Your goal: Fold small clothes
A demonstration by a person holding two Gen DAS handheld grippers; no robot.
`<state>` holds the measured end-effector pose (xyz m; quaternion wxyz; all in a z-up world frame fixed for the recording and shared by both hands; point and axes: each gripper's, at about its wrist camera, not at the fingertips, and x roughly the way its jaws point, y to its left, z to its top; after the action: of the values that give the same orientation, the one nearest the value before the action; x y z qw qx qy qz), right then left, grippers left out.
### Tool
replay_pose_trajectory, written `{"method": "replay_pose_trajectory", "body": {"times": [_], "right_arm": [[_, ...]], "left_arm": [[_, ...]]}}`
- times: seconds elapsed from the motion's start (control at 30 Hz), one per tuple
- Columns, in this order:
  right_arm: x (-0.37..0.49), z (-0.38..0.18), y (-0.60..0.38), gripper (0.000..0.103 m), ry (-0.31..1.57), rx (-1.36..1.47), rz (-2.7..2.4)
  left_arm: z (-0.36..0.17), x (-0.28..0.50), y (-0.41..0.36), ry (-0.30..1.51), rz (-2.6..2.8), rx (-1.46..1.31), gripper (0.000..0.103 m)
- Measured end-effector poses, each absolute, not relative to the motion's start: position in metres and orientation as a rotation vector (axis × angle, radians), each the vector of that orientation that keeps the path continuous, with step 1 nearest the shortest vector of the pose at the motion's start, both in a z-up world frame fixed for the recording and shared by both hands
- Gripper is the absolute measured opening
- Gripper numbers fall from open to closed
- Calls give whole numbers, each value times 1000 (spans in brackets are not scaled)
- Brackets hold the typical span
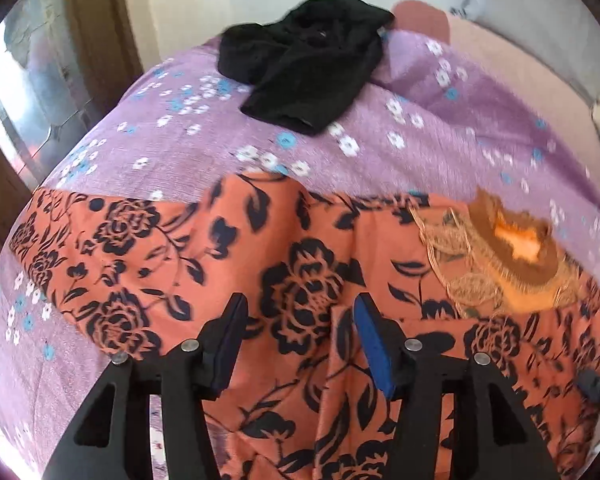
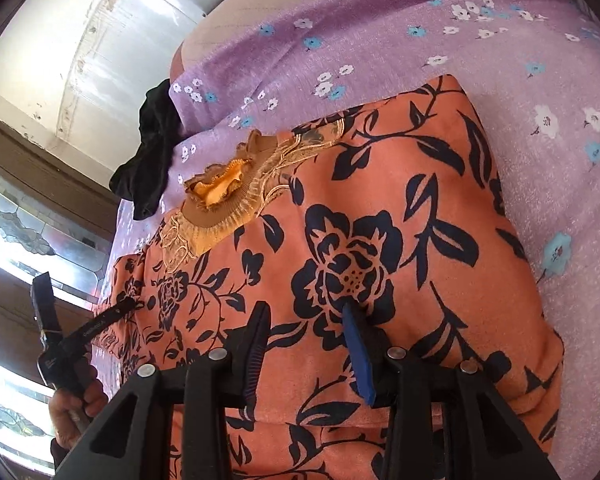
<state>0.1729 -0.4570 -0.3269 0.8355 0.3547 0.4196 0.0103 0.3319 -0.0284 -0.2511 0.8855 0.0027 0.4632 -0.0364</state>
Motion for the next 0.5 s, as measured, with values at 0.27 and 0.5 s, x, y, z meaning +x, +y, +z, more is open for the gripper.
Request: {"method": "replay_pose_trajectory", "body": {"times": [0.27, 0.5], "right_arm": [[171, -330, -457, 43, 886, 762, 32], [172, -329, -450, 49, 878, 730, 22]], "left_arm": [[-239, 326, 143, 905, 321, -335, 80], [-293, 330, 239, 986, 311, -691, 80]]}}
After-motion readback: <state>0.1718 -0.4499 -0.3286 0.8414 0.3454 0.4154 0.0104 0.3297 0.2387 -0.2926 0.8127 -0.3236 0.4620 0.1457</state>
